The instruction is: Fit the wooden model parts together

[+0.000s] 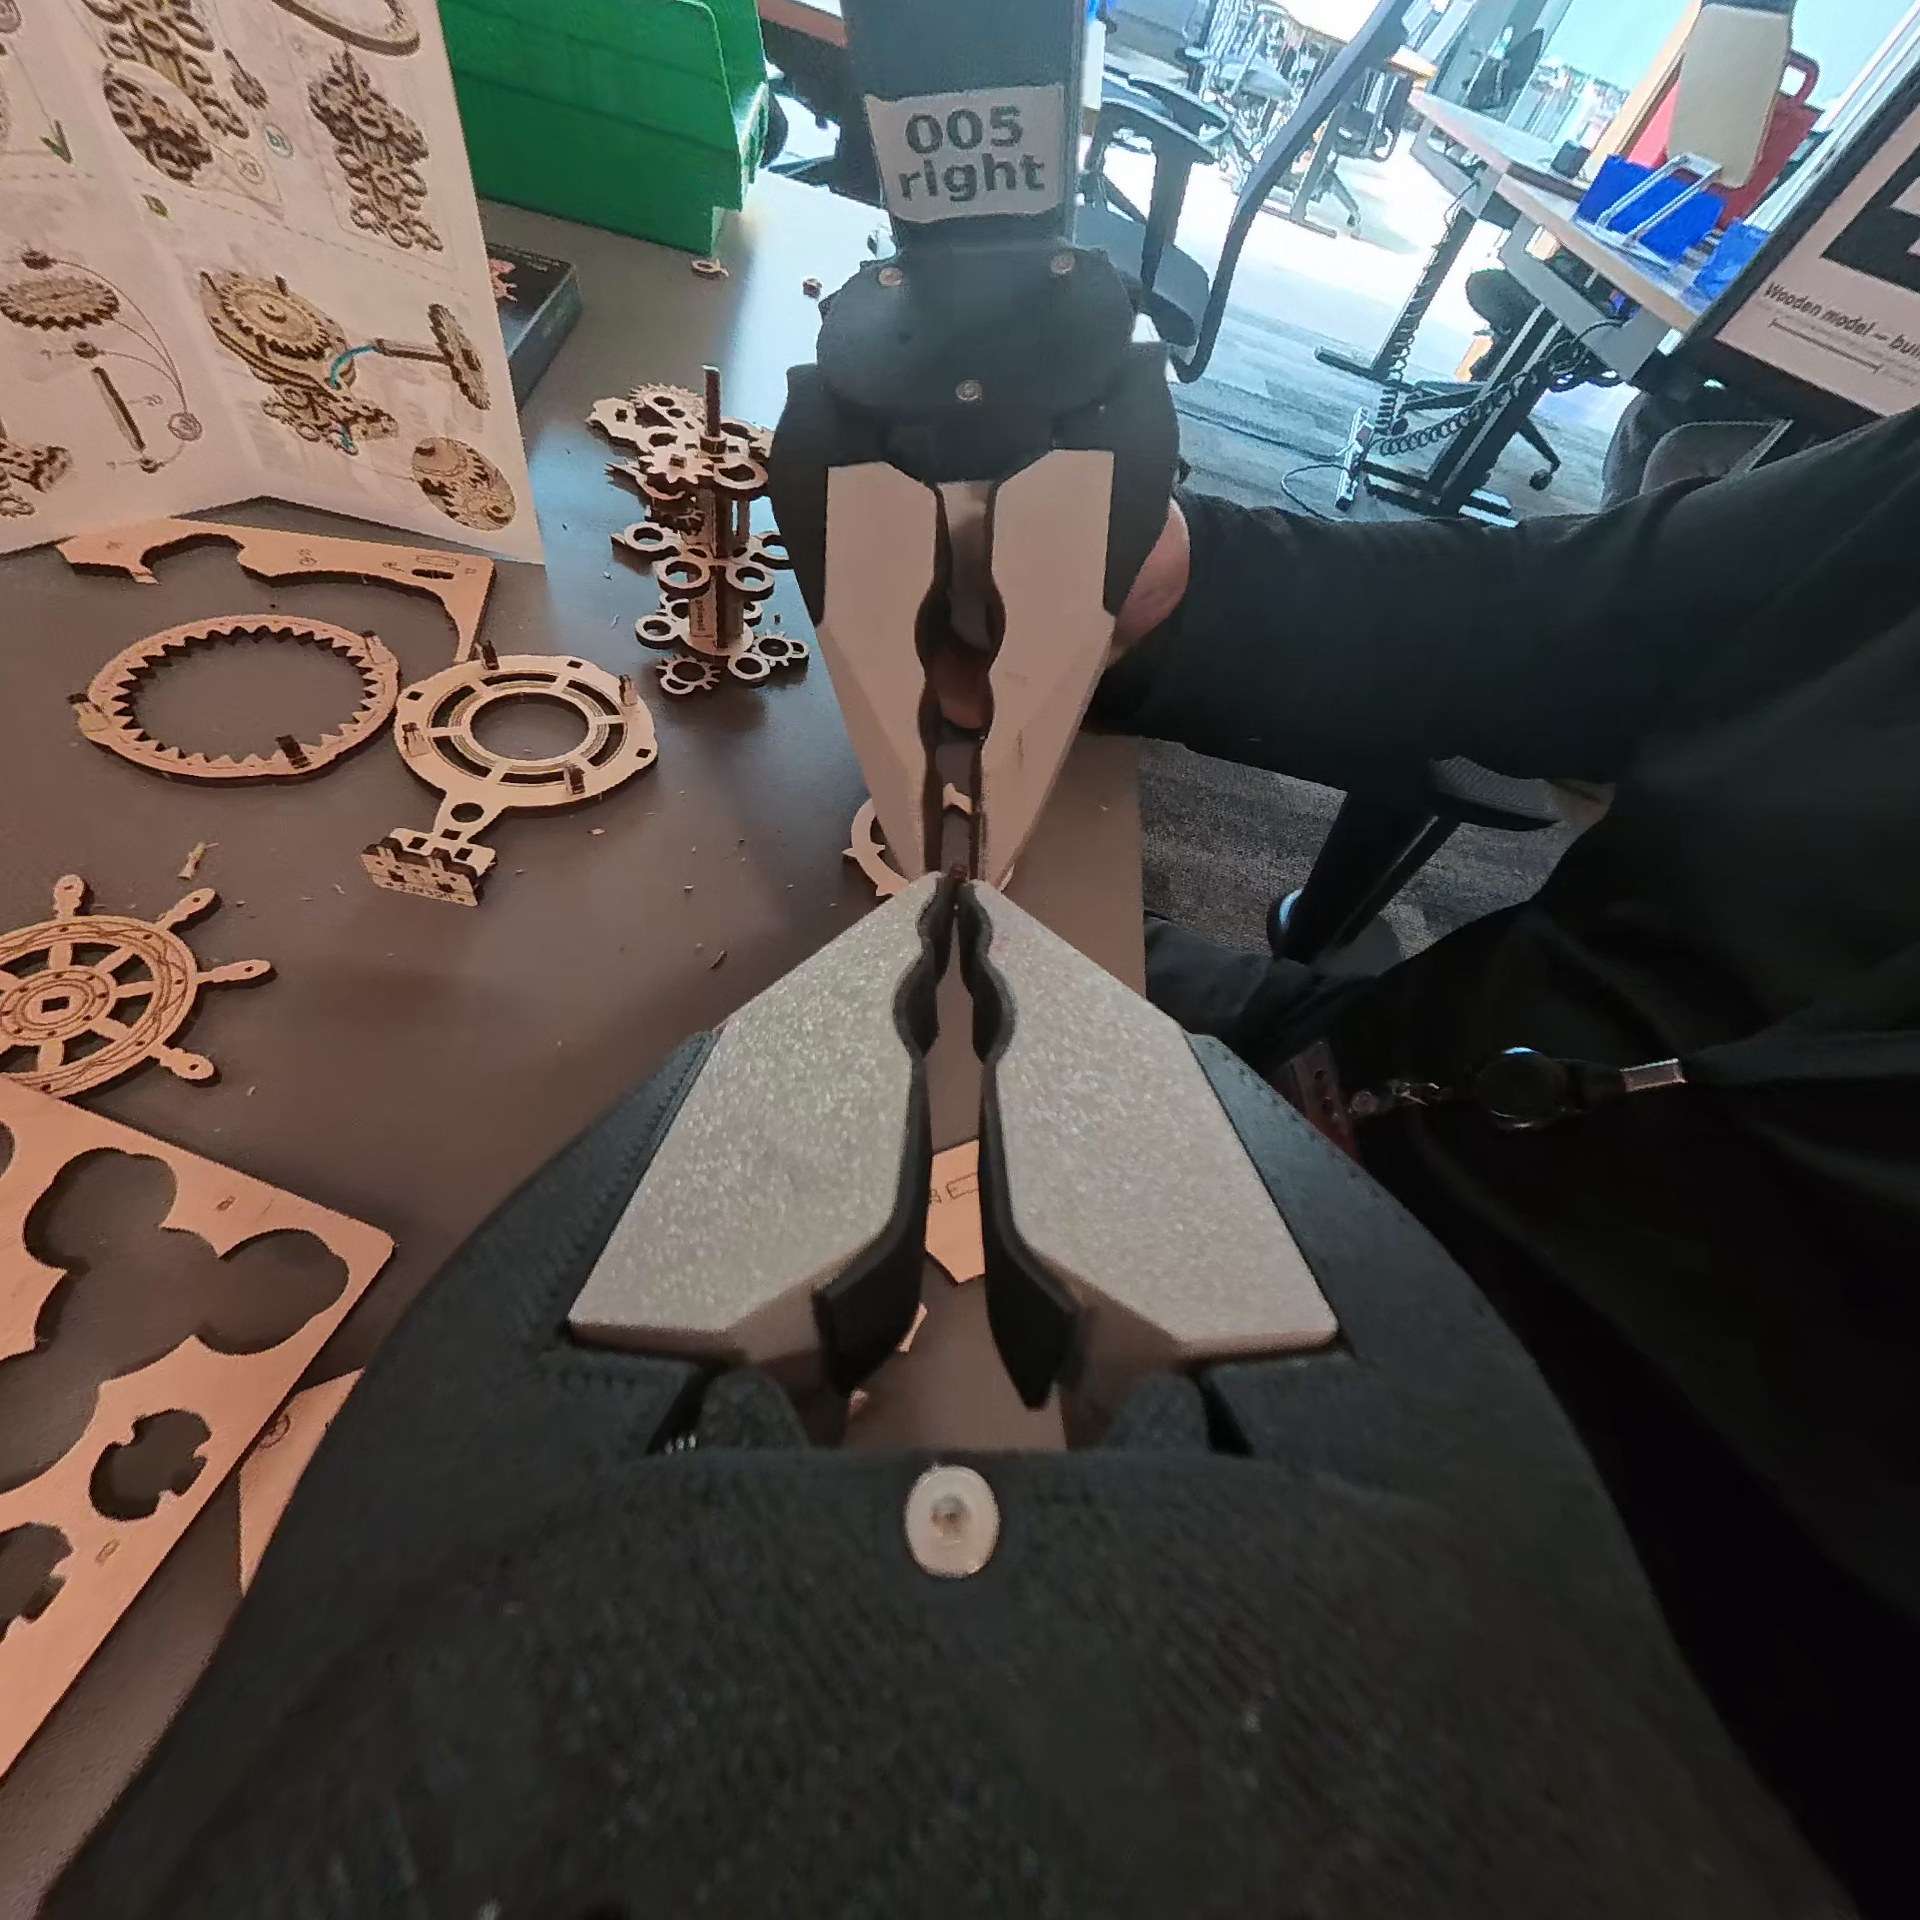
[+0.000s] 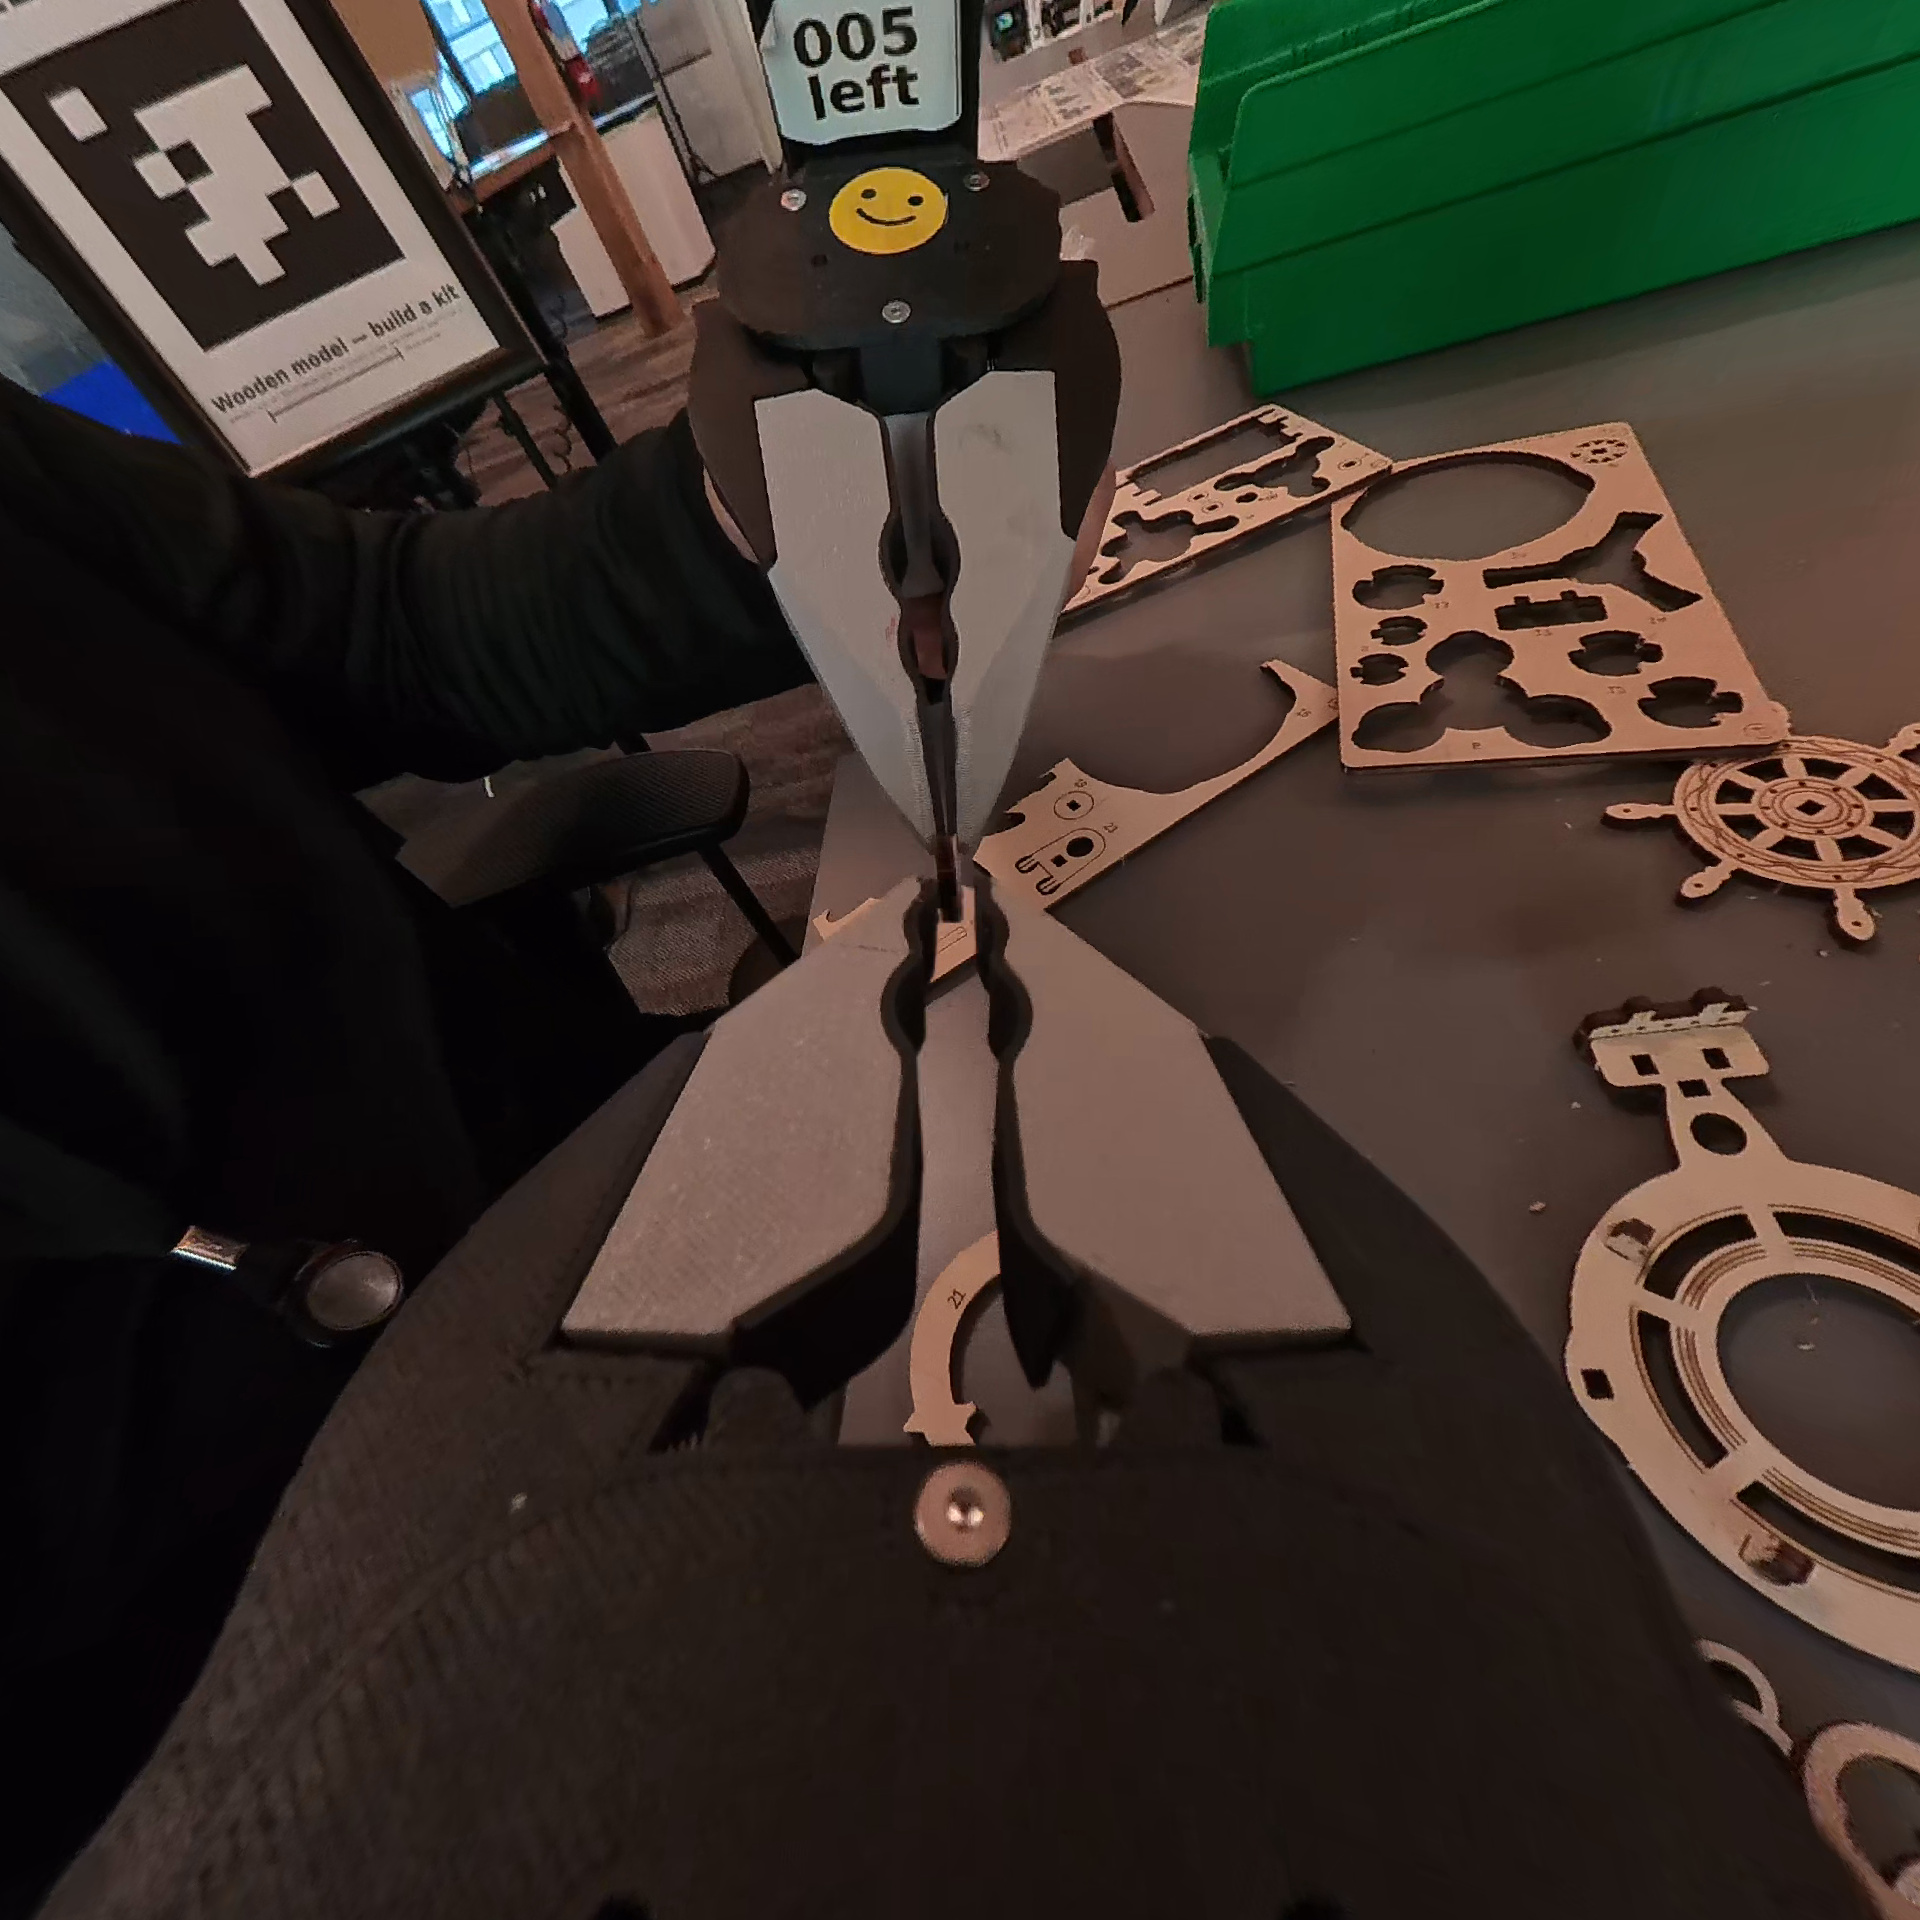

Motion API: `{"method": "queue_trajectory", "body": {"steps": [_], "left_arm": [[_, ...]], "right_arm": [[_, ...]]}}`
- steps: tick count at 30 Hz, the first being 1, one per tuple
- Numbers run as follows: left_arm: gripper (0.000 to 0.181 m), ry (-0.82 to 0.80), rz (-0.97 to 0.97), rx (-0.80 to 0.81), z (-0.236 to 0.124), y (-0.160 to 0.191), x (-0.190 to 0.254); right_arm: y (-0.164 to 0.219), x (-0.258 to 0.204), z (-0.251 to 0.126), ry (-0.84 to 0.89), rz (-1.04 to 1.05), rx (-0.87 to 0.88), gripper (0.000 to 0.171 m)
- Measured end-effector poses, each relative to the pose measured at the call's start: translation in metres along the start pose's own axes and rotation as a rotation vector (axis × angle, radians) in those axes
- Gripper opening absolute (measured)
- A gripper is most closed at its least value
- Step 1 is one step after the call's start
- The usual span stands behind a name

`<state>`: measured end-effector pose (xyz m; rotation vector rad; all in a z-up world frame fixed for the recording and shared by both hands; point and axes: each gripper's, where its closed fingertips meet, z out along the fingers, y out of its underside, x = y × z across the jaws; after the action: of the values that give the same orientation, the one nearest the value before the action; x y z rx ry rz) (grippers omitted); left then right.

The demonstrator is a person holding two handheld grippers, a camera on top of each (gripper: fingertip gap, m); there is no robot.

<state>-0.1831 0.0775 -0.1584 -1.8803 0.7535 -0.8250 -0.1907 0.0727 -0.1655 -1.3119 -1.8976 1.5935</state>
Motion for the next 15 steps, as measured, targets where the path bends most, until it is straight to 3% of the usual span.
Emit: {"method": "queue_trajectory", "body": {"steps": [4, 7, 10, 15], "left_arm": [[0.000, 0.005, -0.001, -0.002, 0.001, 0.001, 0.001], [0.000, 0.013, -0.006, 0.009, 0.002, -0.001, 0.001], [0.000, -0.006, -0.011, -0.002, 0.003, 0.003, -0.004], [0.000, -0.095, -0.006, -0.083, -0.003, 0.019, -0.017]], "right_arm": [[0.001, 0.003, -0.001, 0.007, 0.012, -0.003, 0.008], [0.004, 0.002, 0.000, 0.008, -0.008, -0.023, 0.000], [0.011, 0.020, 0.001, 0.126, -0.002, -0.077, 0.000], [0.006, 0.026, -0.019, 0.173, 0.031, -0.082, 0.005]]}}
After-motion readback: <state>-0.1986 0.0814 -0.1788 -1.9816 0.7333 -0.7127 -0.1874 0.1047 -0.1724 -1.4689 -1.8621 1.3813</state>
